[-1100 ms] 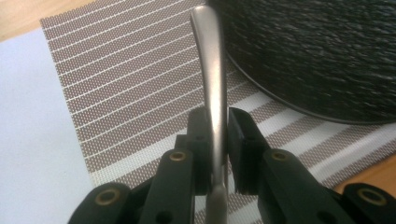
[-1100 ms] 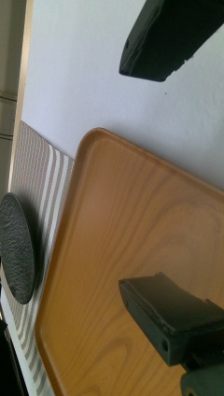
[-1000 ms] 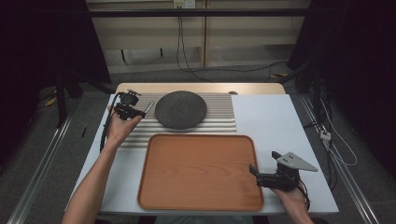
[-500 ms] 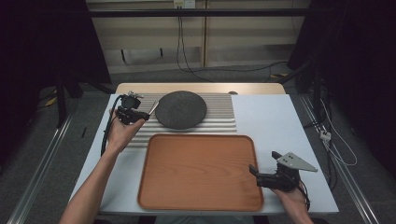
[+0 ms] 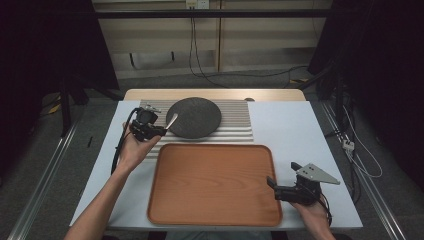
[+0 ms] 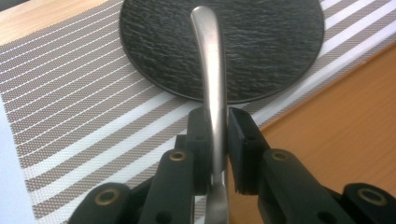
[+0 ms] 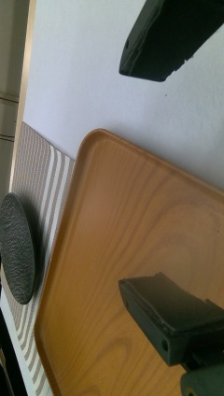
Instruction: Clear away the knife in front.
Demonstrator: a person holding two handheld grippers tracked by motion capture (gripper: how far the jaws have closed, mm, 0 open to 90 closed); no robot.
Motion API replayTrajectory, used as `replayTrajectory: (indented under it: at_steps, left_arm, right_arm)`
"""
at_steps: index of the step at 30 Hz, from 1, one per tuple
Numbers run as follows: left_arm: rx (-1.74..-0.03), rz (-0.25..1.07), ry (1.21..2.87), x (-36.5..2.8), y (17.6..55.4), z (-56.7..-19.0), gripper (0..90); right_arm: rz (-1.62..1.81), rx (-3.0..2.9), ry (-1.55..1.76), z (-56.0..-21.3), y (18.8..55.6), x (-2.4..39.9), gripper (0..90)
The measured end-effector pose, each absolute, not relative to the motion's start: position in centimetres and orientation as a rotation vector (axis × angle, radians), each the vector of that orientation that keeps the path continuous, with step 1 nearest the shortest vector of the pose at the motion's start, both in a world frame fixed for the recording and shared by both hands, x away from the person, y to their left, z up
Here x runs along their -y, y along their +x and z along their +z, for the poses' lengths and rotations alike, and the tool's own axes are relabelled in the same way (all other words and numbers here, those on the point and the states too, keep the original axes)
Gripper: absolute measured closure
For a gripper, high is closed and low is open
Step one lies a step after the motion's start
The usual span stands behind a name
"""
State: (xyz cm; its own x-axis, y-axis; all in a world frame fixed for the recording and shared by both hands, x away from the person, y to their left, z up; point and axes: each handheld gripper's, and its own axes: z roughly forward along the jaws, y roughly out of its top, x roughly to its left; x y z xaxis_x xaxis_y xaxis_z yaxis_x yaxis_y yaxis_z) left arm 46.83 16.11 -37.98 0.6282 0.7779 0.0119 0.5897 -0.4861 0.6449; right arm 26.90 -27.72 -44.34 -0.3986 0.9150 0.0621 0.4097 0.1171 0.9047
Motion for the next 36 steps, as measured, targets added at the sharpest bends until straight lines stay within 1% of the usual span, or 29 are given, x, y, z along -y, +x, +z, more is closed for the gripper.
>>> replayTrajectory:
  at_steps: [2,4,9,13,22,25,36]
  left_arm:
    - [-1.042,0.421,2.242,-15.8,46.2,-37.9,79.7]
    - [-1.037,0.406,2.231,-15.6,45.8,-37.8,79.7]
    - [-1.012,0.41,2.259,-14.9,44.7,-37.7,79.7]
    - [-1.019,0.368,2.248,-14.6,44.0,-37.8,79.7]
    - [-0.996,0.344,2.282,-13.3,42.2,-38.1,79.7]
    - [-0.984,0.364,2.325,-12.6,41.5,-38.6,79.7]
    - [-0.982,0.294,2.378,-10.6,40.0,-40.5,79.7]
  right_arm:
    - [1.246,-1.875,1.28,-44.3,26.9,27.7,0.7]
    - [1.244,-1.874,1.28,-44.3,26.9,27.7,0.6]
    - [1.244,-1.874,1.279,-44.3,26.9,27.7,0.7]
    - [1.244,-1.875,1.28,-44.3,26.9,27.7,0.6]
    - [1.244,-1.875,1.278,-44.3,26.9,27.6,0.7]
    - [1.244,-1.875,1.28,-44.3,26.9,27.6,0.7]
    - [1.243,-1.877,1.278,-44.3,26.9,27.6,0.7]
